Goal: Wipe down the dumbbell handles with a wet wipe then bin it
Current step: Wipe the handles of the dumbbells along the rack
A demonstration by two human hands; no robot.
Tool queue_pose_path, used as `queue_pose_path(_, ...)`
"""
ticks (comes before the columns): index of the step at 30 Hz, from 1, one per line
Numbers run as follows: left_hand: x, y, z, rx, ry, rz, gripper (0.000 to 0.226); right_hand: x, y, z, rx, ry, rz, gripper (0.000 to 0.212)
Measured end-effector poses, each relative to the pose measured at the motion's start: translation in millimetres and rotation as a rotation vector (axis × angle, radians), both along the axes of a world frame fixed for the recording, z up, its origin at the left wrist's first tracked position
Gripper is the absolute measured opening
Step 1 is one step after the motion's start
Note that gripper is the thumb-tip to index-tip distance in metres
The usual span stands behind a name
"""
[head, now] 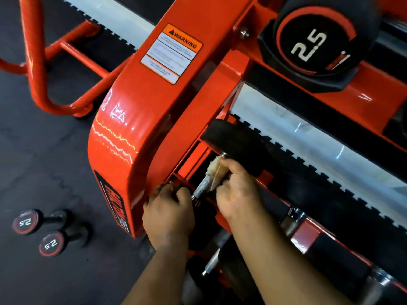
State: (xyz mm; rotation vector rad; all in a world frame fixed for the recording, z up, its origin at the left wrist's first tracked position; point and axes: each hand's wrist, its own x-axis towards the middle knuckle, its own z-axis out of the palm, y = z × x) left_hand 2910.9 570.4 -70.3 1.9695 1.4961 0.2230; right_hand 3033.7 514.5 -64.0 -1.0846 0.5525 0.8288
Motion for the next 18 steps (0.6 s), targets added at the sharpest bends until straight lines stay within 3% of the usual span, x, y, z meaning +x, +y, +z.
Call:
queue_pose_path(3, 0, -1, -1, -0.010, 0.000, 0.002, 0.048, 6, 17, -1, -0.179, 0.110, 0.030, 0.020)
queue_pose_path(8, -2, -1, -1, 0.010, -0.023, 0.013, 0.045, 16, 16, -7, 0.000, 0.165, 0.055, 0.018)
queue_pose_path(10, -3, -1, -2, 0.013, -0.026, 0.014, 0.044, 10, 8, -5, -0.011, 0.142, 0.058, 0.011)
queue_pose_path(15, -1, 0, -3, 0.014, -0.018, 0.000, 0.046, 8, 15, -1, -0.150, 0.099, 0.016, 0.016)
queue_pose_path(18, -1, -2, -2, 0.016, -0.005, 0.008, 0.049, 15, 19, -7, -0.066, 0.130, 0.100, 0.022)
